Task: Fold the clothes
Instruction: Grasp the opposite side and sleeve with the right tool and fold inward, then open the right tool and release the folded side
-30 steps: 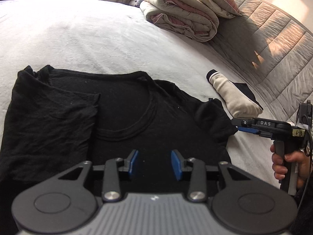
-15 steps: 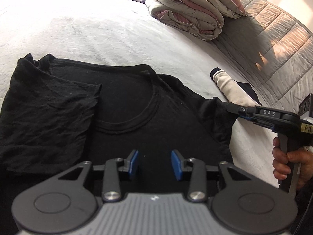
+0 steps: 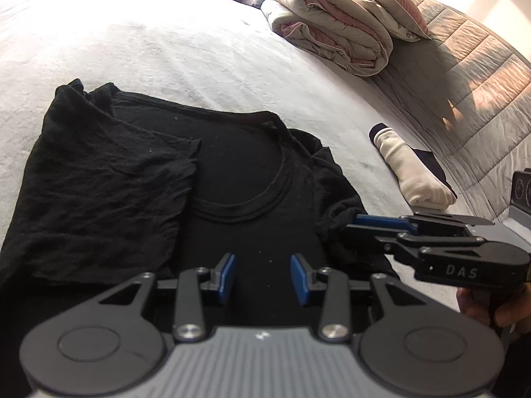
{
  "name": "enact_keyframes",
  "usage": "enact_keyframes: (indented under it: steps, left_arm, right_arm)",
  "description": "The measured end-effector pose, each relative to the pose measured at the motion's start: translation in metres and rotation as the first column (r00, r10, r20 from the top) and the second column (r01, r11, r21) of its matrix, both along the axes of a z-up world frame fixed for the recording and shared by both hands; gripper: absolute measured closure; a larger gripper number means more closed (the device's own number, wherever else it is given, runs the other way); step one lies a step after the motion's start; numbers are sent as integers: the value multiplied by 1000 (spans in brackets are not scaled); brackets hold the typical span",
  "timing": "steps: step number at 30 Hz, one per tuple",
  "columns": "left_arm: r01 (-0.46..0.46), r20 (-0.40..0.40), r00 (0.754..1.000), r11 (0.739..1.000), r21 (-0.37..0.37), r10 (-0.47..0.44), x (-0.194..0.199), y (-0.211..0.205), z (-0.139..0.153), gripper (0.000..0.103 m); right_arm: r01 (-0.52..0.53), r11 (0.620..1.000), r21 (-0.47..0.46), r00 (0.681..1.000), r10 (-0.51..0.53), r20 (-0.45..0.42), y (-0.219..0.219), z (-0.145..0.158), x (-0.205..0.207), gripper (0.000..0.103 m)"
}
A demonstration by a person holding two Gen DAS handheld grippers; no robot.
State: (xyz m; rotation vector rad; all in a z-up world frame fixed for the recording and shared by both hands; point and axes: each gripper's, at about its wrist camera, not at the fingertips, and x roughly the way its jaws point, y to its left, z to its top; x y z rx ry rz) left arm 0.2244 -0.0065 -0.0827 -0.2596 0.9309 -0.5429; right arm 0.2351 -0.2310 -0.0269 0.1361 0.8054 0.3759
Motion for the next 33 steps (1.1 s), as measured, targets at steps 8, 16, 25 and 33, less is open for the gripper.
enact_keyframes:
  steps: [8,16,25,33]
  left_arm:
    - [-35,26,999,999,18,35,-3,12,2,65]
    - [-68,6,998,998,9,68,-6,39,-1,65]
    - [-77,51,996,997,19,76,-28,59,11,64]
    - [-22,139,990,999,42,16,-48,50,-1,60]
  right_arm:
    - [153,988,-4,988,-153,-5,-42,-4,16,64]
    - [79,995,58,990,-72,-120,-16,-17,41,85]
    - [99,987,127,993,-90,-78,-1,12,61,71]
    - [150,987,51,983,-143,-115,-33,5,9,63]
